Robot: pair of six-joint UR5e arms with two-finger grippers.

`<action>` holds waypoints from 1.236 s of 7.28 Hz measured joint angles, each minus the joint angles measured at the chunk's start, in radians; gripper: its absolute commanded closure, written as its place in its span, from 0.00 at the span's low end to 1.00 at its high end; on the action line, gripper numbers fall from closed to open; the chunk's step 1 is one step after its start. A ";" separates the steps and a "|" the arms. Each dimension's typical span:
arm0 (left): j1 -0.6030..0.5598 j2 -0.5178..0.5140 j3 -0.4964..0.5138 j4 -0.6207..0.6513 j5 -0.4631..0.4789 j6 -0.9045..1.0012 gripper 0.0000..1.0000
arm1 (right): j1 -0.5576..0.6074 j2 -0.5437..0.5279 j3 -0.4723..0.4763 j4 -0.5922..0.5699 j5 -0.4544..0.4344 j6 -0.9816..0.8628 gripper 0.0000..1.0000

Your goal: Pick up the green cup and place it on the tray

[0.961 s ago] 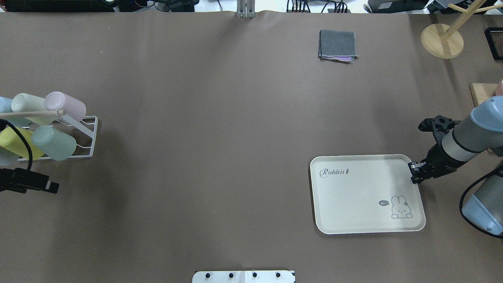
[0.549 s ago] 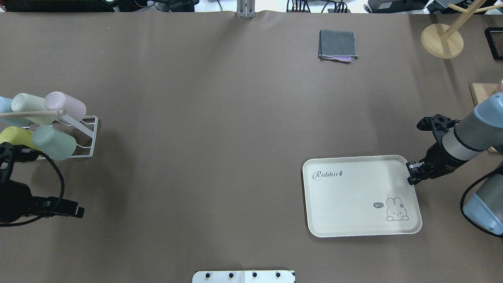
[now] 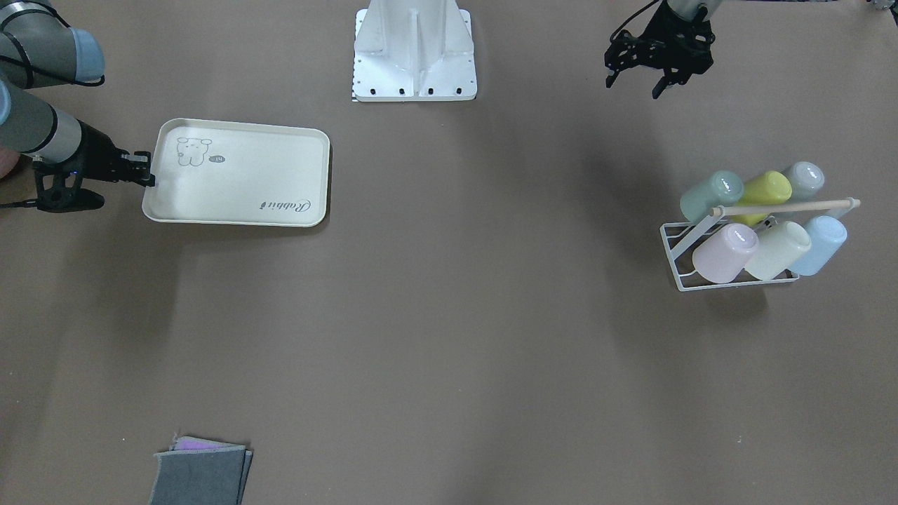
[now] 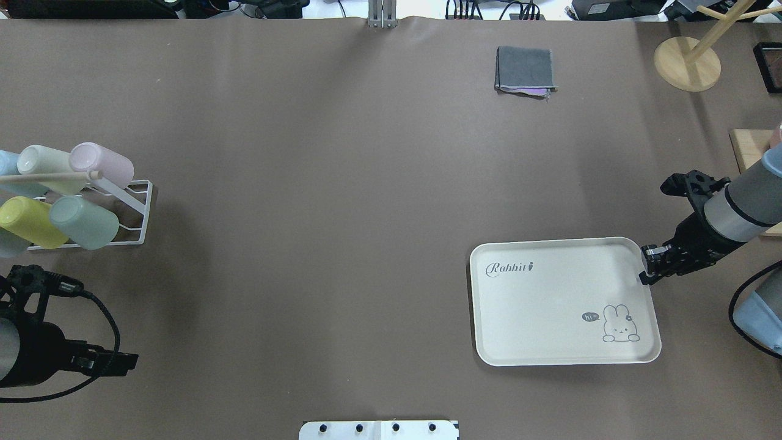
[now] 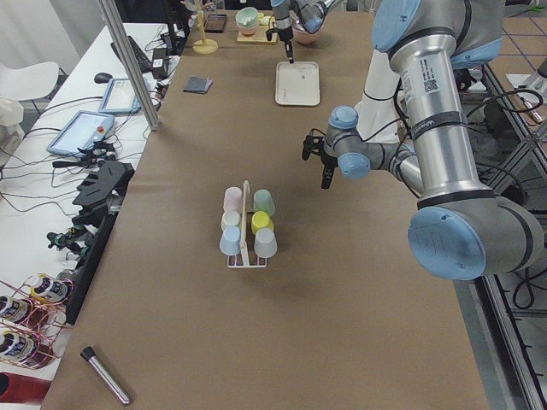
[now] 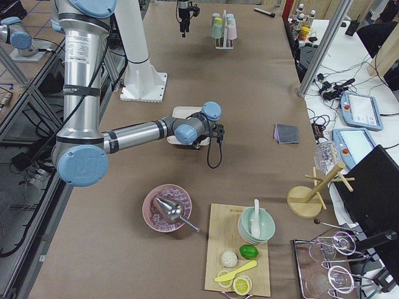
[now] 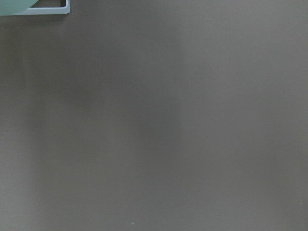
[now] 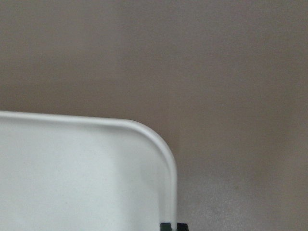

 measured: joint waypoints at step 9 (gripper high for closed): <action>0.237 0.177 -0.041 0.025 0.754 1.170 0.02 | 0.022 0.269 -0.090 -0.008 0.062 0.043 1.00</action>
